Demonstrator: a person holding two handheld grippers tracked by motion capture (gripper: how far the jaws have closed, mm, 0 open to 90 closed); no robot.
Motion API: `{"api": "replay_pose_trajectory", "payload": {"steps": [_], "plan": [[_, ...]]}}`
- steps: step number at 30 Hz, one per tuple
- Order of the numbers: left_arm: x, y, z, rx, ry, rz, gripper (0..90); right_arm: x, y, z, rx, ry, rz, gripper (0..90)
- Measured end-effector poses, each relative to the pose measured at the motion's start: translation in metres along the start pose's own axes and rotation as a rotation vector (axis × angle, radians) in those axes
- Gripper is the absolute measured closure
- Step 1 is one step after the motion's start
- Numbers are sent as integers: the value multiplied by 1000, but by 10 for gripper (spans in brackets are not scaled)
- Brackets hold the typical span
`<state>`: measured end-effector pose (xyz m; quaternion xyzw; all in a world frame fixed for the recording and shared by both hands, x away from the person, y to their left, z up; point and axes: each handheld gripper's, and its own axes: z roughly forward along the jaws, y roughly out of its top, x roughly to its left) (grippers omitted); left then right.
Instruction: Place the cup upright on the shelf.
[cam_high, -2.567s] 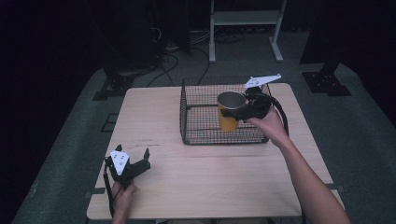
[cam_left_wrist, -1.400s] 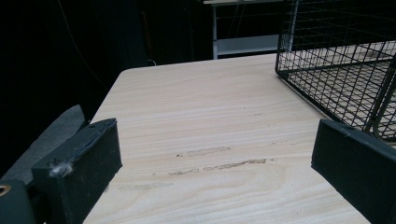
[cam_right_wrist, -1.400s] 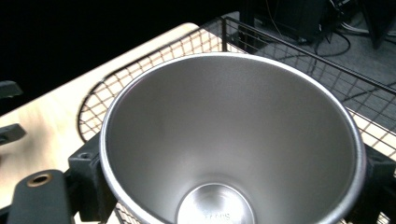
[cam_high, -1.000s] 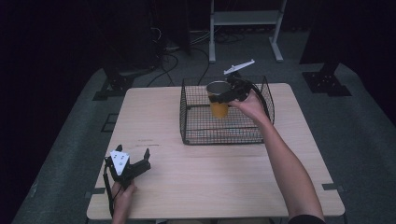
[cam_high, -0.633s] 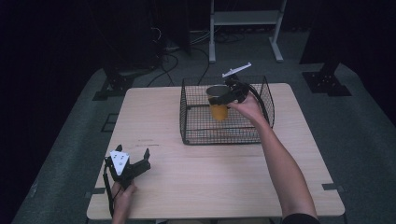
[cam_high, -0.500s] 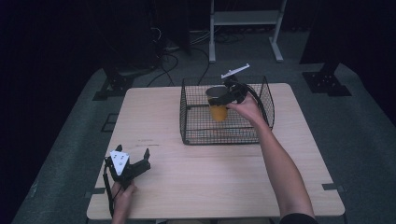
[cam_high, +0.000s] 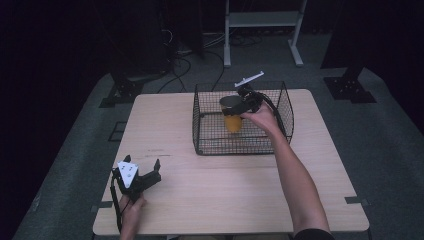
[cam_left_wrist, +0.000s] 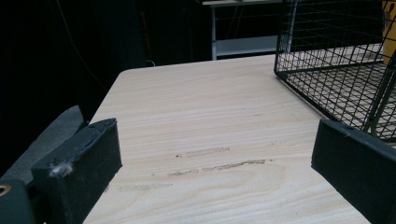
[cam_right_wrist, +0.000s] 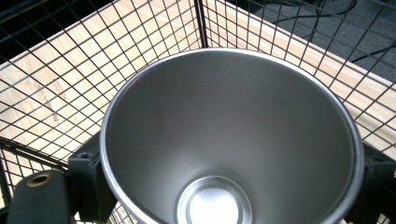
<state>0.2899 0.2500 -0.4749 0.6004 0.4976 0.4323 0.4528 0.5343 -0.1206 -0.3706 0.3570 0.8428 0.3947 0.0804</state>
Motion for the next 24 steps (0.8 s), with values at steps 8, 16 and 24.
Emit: {"api": "replay_pose_trajectory", "payload": {"steps": [8,16,24], "plan": [[0,0,0,-1,1,1,8,-4,-5,2,7,-12,8,112],[0,0,0,-1,1,2,8,-8,-15,8,43,-21,8,112],[0,0,0,-1,0,3,8,-9,-19,13,75,-52,-14,112]]}}
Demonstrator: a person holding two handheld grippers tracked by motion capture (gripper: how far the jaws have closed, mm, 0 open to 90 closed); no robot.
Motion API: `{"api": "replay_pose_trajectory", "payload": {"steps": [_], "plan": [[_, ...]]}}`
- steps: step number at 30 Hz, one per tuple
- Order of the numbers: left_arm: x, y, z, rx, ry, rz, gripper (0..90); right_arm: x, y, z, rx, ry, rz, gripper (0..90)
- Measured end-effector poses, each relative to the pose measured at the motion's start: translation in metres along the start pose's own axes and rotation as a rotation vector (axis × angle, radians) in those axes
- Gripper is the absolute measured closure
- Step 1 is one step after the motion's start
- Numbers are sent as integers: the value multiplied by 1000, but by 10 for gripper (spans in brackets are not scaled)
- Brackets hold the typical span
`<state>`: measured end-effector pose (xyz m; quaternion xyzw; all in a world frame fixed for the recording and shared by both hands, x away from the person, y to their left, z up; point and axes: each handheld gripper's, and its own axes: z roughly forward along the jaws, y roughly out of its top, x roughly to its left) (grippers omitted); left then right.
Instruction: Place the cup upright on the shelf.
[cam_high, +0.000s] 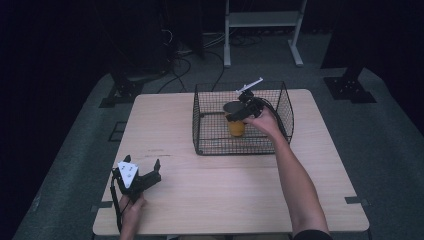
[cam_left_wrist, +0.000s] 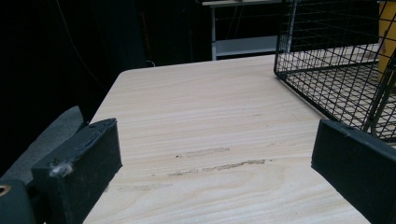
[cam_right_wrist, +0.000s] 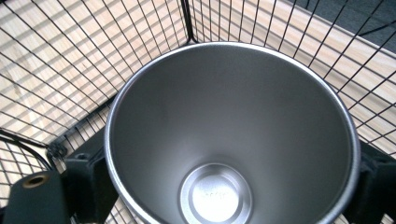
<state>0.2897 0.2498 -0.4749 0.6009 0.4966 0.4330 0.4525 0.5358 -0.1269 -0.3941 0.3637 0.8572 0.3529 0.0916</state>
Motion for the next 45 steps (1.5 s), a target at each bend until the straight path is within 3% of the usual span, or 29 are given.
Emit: {"api": "replay_pose_trajectory", "payload": {"steps": [11,31,45], "plan": [[0,0,0,-1,0,1,8,5,-3,-2,7,-21,-53,112],[-1,0,0,0,3,2,8,7,-11,-9,17,-23,-98,103],[-1,0,1,1,4,3,8,7,-10,-15,-11,-20,-92,32]]}}
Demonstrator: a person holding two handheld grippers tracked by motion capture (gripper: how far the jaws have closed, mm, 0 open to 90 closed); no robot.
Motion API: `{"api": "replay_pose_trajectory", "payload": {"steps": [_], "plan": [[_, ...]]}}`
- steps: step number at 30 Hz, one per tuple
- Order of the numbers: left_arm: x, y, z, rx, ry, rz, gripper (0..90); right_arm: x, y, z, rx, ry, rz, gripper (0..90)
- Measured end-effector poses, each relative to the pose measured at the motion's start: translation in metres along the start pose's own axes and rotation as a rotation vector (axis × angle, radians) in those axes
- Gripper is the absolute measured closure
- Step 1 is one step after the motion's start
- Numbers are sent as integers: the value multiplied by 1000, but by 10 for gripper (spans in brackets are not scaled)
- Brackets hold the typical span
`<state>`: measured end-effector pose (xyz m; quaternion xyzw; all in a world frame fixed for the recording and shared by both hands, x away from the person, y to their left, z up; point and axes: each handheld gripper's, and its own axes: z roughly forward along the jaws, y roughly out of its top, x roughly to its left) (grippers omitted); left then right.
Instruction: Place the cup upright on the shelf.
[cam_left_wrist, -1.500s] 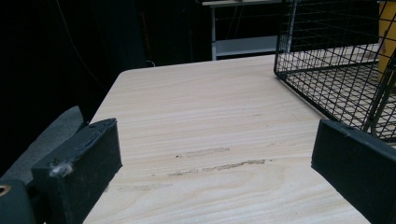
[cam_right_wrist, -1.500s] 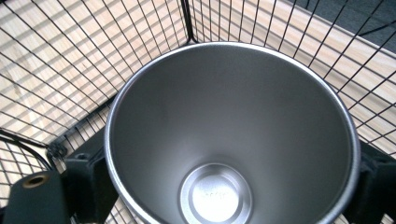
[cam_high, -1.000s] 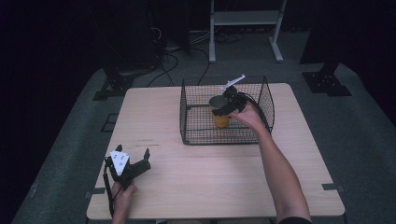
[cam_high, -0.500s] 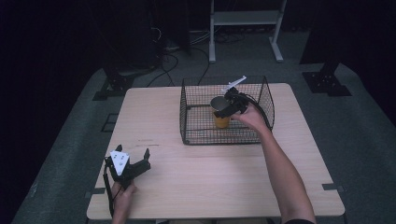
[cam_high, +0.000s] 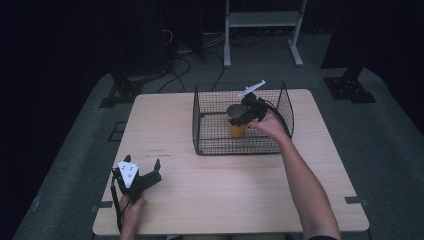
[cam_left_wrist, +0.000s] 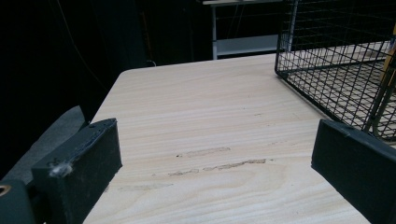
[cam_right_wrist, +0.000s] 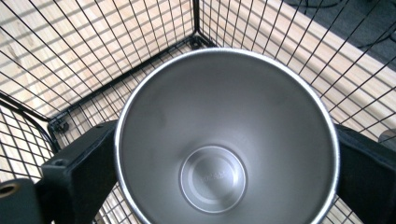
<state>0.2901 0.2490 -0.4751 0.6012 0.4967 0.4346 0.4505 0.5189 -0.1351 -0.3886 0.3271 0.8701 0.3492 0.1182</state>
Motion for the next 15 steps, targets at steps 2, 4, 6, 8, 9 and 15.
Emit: {"api": "replay_pose_trajectory", "payload": {"steps": [2,4,6,8,9,15], "plan": [[0,0,0,0,0,0,8,0,1,-1,-11,-3,-2,31],[0,0,0,0,0,0,8,0,2,-3,-19,-2,1,27],[0,0,0,1,0,-1,8,0,2,-4,-27,-2,3,26],[0,0,0,0,0,1,8,0,3,-6,-34,0,8,19],[0,0,0,0,0,1,8,0,3,-6,-39,3,10,19],[0,0,0,0,2,3,8,-1,4,-12,-64,11,23,12]]}}
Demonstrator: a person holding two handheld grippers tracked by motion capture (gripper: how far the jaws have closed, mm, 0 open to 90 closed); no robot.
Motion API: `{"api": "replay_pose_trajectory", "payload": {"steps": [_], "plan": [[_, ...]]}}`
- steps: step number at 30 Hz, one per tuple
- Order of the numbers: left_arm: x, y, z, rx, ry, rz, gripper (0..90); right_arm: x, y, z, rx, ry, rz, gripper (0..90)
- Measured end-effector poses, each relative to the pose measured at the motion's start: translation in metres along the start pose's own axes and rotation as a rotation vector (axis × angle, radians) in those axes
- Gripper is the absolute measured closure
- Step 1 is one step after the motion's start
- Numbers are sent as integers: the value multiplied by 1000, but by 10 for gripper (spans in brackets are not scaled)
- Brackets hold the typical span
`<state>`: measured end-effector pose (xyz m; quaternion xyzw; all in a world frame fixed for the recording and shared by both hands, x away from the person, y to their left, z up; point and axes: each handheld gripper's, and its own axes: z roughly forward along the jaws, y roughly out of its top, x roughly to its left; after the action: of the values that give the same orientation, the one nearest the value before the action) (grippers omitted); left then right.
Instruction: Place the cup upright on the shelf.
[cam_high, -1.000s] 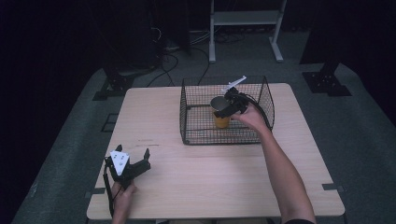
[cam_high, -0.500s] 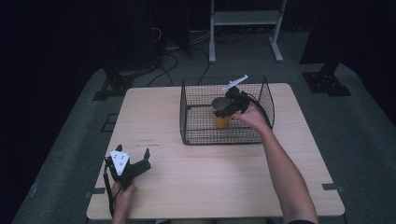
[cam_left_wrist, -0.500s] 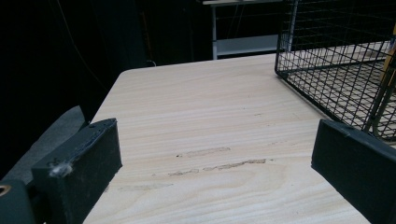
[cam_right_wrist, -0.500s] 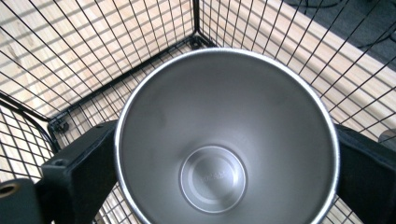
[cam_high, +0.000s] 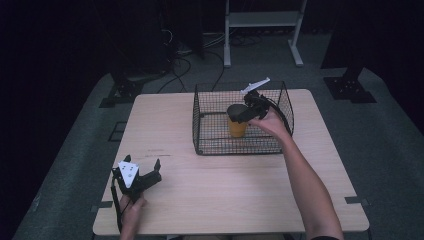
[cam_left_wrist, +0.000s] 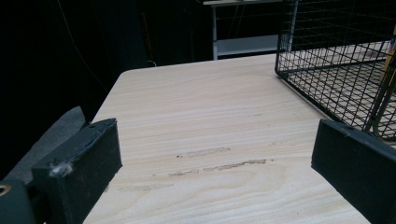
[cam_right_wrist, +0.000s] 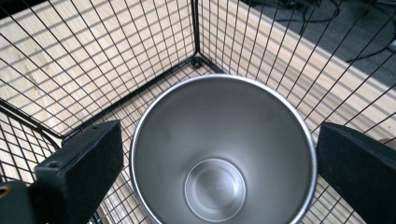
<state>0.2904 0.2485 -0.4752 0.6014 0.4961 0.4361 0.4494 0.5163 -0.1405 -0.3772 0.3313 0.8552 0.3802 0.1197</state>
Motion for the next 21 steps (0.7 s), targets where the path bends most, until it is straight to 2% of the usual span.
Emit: {"api": "replay_pose_trajectory", "payload": {"steps": [6,13,18,21], "plan": [[0,0,0,0,1,-1,8,-4,1,-8,-39,8,24,13],[0,0,0,0,-1,-2,8,-10,3,-26,-108,25,62,13],[0,0,0,1,-3,-2,8,-13,2,-41,-124,26,80,13],[0,0,0,0,-5,-3,8,-12,1,-50,-126,10,78,13]]}}
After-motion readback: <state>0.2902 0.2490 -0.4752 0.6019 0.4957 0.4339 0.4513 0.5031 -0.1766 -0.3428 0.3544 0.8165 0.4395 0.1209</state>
